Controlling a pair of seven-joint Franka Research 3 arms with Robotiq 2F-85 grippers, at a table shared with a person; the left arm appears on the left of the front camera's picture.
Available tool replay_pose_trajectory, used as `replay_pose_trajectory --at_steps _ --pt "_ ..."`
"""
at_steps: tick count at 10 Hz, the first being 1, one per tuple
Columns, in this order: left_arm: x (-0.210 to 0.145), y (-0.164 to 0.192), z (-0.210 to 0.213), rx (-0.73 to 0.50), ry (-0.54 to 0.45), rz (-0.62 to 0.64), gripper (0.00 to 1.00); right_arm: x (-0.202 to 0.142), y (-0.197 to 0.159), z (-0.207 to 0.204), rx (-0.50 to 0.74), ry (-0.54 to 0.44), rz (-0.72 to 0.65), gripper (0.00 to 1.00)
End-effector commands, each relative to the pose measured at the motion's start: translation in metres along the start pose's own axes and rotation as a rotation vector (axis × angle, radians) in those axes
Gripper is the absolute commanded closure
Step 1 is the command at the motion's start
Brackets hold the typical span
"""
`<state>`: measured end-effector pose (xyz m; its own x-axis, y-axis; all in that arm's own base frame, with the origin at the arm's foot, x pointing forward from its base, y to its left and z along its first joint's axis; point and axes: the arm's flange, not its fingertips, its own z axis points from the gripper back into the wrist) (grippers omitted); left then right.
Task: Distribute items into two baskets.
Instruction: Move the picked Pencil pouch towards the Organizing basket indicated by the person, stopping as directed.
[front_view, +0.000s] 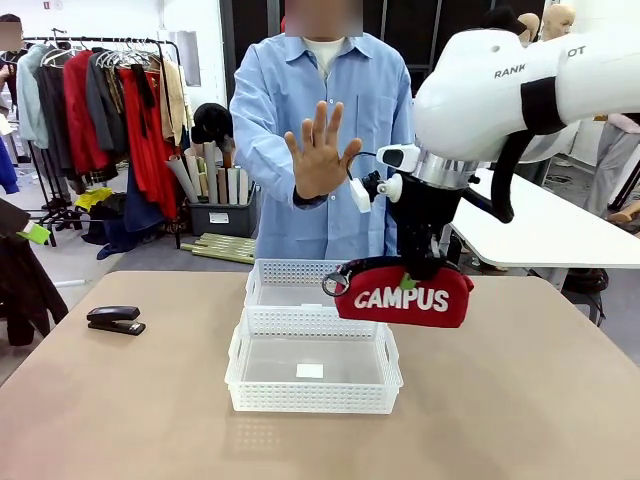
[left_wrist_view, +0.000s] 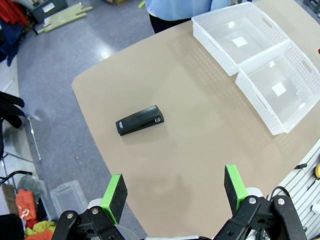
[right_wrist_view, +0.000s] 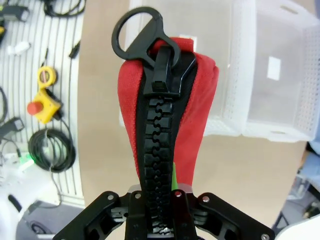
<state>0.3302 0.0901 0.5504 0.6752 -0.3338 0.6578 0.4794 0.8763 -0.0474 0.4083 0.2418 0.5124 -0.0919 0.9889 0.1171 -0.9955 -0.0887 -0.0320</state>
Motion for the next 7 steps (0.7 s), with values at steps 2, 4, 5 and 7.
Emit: replay_pose_trajectory --at_steps 2,4,5,7 --pt "0.0 0.001 0.0 0.002 0.002 0.0 0.0 -0.09 0.051 0.018 0.045 0.048 0.005 1.0" --pt "0.0 0.001 0.0 0.002 0.002 0.0 0.0 -0.116 0.059 0.008 0.068 0.062 -0.009 1.0" --pt "0.0 0.001 0.0 0.002 0.002 0.0 0.0 -0.124 0.057 0.003 0.082 0.064 -0.024 1.0" --pt "0.0 0.001 0.0 0.002 0.002 0.0 0.0 -0.139 0.057 -0.005 0.074 0.037 -0.046 1.0"
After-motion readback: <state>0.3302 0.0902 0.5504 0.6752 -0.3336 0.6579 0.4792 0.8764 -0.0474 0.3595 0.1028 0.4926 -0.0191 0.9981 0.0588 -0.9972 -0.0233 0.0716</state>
